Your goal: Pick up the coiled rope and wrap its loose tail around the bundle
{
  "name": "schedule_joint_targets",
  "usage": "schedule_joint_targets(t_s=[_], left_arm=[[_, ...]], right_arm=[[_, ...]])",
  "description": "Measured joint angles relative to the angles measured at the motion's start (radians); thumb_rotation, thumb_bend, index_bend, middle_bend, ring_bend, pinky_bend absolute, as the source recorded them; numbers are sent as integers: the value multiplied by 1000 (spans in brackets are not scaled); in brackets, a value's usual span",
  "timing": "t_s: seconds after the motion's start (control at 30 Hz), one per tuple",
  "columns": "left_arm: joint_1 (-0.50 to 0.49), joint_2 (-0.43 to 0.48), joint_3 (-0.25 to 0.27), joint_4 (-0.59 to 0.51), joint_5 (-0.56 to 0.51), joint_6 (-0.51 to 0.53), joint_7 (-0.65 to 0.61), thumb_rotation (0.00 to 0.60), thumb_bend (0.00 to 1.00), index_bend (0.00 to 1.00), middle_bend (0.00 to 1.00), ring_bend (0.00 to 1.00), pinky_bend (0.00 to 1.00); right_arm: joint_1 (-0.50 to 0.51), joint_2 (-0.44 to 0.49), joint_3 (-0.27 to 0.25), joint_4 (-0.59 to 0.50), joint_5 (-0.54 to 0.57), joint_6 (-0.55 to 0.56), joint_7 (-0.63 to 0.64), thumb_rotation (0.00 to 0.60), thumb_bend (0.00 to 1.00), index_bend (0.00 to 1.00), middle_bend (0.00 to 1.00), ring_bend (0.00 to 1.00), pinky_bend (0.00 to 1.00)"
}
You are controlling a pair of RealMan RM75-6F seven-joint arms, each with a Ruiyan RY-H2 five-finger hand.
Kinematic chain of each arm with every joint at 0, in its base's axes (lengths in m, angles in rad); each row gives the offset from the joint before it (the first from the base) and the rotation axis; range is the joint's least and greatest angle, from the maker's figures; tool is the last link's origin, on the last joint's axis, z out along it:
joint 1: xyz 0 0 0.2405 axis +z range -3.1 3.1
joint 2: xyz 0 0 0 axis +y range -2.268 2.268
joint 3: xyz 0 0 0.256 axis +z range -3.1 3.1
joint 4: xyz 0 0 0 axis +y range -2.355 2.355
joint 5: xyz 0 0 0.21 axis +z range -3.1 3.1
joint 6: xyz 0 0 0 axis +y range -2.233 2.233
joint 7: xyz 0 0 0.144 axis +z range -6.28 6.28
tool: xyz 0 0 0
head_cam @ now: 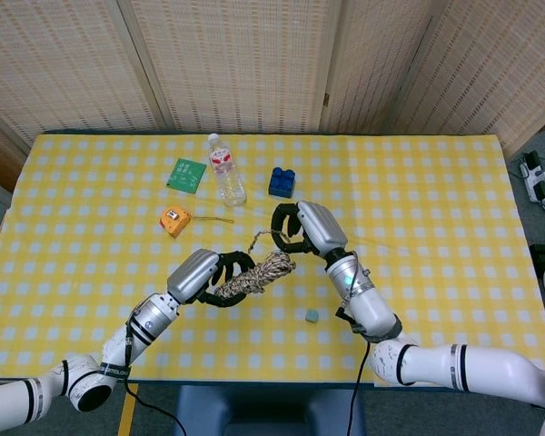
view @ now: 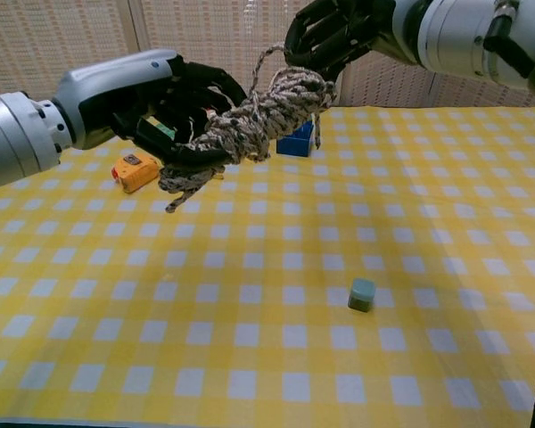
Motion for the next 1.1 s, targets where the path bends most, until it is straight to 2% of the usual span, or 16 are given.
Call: schedule_joint_targets(t_s=[0.4,0.53,0.67,0.9,1.1], left_arm=[[-34,-33,23,4,-166,2,361,600,773,653,654,646,743],[-41,-59,18,0,-277,30,535,600,774,653,658,652,744],[-48,-85,7,-10,-407,62,646,600,773,652,658,653,744],[-56,-116,-25,-27,-565,112,697,600,773,653,658,658,745],[-49,-120,-62,-42,-616,132,634,600,772,653,658,660,751]], right_arm=[[6,26,-25,-96,8,52,-49,600,736,793,591,602,558],[13,24,-42,-134,18,86,-86,600,741,793,591,599,559],[15,17,-56,-164,15,108,-98,600,740,793,591,597,560],[8,-9,-93,-189,-30,117,-96,600,740,793,591,597,560],[-4,-28,-128,-186,-53,117,-91,600,741,793,591,595,560]])
